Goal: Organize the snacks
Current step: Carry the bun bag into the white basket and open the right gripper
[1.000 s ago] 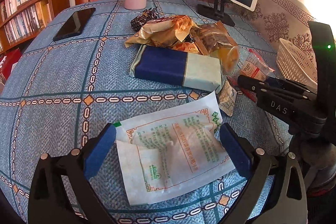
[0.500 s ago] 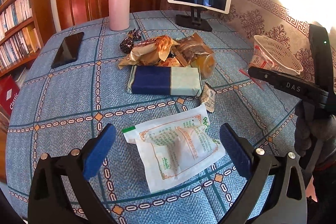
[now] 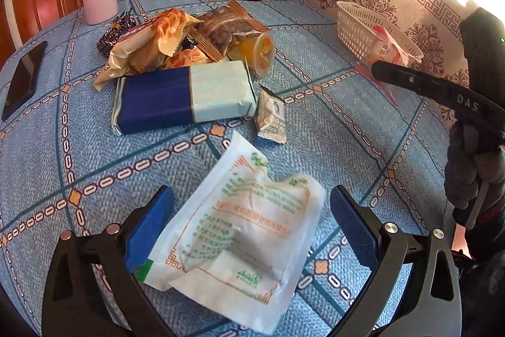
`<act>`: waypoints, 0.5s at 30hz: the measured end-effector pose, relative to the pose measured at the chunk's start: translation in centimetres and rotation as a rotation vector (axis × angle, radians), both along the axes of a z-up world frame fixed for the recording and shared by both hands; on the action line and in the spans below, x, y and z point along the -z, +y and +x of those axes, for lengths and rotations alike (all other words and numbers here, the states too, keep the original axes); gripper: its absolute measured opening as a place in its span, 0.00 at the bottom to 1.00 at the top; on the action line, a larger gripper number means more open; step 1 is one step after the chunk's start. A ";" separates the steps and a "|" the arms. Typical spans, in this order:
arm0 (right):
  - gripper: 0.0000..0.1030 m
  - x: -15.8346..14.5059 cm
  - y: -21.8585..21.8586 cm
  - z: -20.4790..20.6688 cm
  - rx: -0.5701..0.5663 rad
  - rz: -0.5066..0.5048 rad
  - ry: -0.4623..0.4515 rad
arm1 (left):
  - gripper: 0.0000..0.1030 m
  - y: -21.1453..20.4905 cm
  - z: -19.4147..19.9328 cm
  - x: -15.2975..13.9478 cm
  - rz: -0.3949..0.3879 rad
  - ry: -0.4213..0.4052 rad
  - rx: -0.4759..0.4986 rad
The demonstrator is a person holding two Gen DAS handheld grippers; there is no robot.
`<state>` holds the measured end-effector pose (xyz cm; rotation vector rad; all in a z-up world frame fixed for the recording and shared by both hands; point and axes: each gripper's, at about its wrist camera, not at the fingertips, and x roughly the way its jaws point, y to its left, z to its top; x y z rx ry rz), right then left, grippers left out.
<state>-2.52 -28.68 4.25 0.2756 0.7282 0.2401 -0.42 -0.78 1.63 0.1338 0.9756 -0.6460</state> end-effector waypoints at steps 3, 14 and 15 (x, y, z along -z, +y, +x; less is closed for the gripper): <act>0.36 0.2 0.4 0.0 -0.012 0.004 0.005 | 0.97 -0.2 -2.1 -0.1 0.011 -0.004 0.005; 0.36 -1.1 -1.3 -0.9 0.023 0.015 -0.041 | 0.49 -3.4 -3.6 0.4 0.166 -0.127 -0.064; 0.36 -1.2 -1.6 -1.0 0.028 0.017 -0.045 | 0.45 -3.4 -3.5 0.3 0.157 -0.124 -0.065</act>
